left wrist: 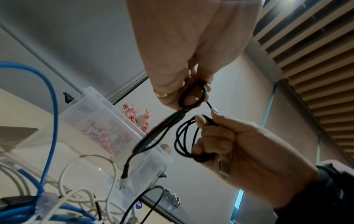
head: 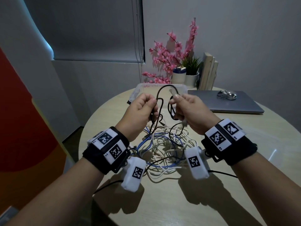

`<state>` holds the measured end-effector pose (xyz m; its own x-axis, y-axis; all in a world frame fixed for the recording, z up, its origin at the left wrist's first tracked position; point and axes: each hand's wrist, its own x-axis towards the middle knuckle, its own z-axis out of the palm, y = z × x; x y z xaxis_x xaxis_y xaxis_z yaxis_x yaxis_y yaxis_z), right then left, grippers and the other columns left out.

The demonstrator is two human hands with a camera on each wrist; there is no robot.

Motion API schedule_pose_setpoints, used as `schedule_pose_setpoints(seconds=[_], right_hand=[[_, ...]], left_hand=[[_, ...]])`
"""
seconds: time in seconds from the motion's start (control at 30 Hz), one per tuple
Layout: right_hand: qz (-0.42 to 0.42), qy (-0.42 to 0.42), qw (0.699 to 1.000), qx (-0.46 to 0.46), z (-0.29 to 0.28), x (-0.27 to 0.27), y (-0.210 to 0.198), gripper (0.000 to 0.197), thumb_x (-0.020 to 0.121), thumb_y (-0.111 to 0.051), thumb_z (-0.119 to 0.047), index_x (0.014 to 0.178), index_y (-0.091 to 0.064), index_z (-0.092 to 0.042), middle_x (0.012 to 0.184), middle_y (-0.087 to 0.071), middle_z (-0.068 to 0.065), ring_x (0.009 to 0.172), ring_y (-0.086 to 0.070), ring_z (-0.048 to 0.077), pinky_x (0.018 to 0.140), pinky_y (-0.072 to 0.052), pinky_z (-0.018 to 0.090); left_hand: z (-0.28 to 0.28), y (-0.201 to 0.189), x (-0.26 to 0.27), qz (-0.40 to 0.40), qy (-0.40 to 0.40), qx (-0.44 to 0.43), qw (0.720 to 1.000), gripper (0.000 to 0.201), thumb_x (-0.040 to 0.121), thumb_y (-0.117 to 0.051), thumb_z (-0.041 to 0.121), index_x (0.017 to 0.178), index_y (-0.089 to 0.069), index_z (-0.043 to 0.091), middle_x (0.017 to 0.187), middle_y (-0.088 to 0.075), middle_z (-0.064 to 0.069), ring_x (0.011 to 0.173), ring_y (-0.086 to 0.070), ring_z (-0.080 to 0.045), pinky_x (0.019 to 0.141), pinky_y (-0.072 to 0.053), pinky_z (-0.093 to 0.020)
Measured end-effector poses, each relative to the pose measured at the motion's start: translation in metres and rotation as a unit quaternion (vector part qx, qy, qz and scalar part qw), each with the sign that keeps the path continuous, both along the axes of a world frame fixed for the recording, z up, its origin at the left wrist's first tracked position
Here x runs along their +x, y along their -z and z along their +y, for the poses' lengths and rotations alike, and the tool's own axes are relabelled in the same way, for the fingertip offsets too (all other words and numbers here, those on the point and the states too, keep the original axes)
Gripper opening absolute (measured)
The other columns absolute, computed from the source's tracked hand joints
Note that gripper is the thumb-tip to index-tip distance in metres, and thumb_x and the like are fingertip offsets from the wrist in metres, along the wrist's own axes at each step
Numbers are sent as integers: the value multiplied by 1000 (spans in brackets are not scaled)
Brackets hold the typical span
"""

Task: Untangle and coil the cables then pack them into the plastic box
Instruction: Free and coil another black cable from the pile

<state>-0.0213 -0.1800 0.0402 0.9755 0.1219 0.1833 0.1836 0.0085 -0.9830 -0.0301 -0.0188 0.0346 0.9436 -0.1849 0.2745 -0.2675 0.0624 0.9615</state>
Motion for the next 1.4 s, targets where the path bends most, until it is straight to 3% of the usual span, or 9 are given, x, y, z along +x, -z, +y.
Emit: schedule_pose_setpoints(seconds=[0.13, 0.33, 0.53, 0.7, 0.87, 1.1, 1.27, 1.33, 1.4], right_hand=[[-7, -60, 998, -13, 5, -6, 6, 17, 99, -45, -17, 98, -55, -4, 42, -35, -12, 39, -30, 3, 54, -30, 28], [-32, -16, 999, 29, 3, -2, 1, 13, 97, -50, -12, 103, -53, -1, 41, -40, -13, 39, -35, 1, 58, -33, 30], [-2, -48, 997, 57, 1, -2, -1, 28, 101, -40, -21, 83, -55, -6, 41, -32, -9, 39, -27, 6, 47, -30, 22], [38, -43, 988, 146, 0, -4, -7, 36, 103, -33, -22, 70, -42, -11, 39, -31, -5, 36, -33, 12, 52, -47, 23], [59, -25, 979, 194, 4, -4, -8, 37, 103, -31, -23, 68, -39, -14, 40, -31, -4, 36, -32, 13, 52, -43, 27], [63, 39, 970, 230, -7, 3, -9, 35, 103, -32, -25, 70, -40, -15, 42, -31, -5, 36, -30, 11, 57, -44, 27], [64, 69, 967, 235, -15, 8, -16, 35, 102, -34, -28, 70, -41, -16, 42, -31, -6, 35, -30, 10, 57, -44, 26], [59, 68, 969, 229, -13, 7, -16, 35, 102, -34, -28, 71, -42, -16, 41, -33, -7, 35, -31, 9, 56, -44, 25], [53, 70, 970, 228, -12, 6, -17, 35, 103, -33, -27, 71, -42, -15, 40, -34, -7, 34, -33, 9, 56, -44, 25]], left_hand=[[-1, -5, 0, -5, 33, -3, 999, 19, 102, -37, 15, 86, -47, 15, 71, -50, 1, 58, -51, -7, 58, -42, -22], [5, -4, -5, 5, 79, 51, 996, 17, 100, -40, 6, 86, -48, 13, 71, -54, 1, 50, -52, -8, 47, -40, -17], [12, 0, -4, -12, 122, 150, 981, 25, 90, -52, -8, 95, -60, 15, 81, -63, -2, 69, -62, -5, 67, -50, -18], [17, 8, 1, -59, 52, 313, 947, 29, 85, -65, -3, 86, -67, 26, 86, -69, 10, 80, -64, 0, 81, -51, -17], [22, 7, 5, -165, -13, 453, 876, 15, 85, -66, 2, 84, -69, 17, 84, -61, 11, 78, -56, -2, 68, -39, -1], [39, 11, 13, -241, -41, 485, 839, 20, 76, -76, 5, 72, -69, 24, 96, -59, 9, 87, -53, -5, 75, -36, -5], [49, 12, 11, -241, -19, 485, 841, 34, 79, -71, -2, 72, -64, 30, 85, -55, 17, 76, -56, 0, 69, -42, -5], [49, 12, 11, -221, 1, 503, 835, 34, 82, -64, -3, 76, -64, 30, 86, -59, 16, 80, -59, -2, 76, -50, -15], [49, 13, 9, -152, 15, 505, 849, 22, 84, -65, 12, 80, -62, 33, 92, -63, 14, 88, -61, -7, 82, -52, -28]])
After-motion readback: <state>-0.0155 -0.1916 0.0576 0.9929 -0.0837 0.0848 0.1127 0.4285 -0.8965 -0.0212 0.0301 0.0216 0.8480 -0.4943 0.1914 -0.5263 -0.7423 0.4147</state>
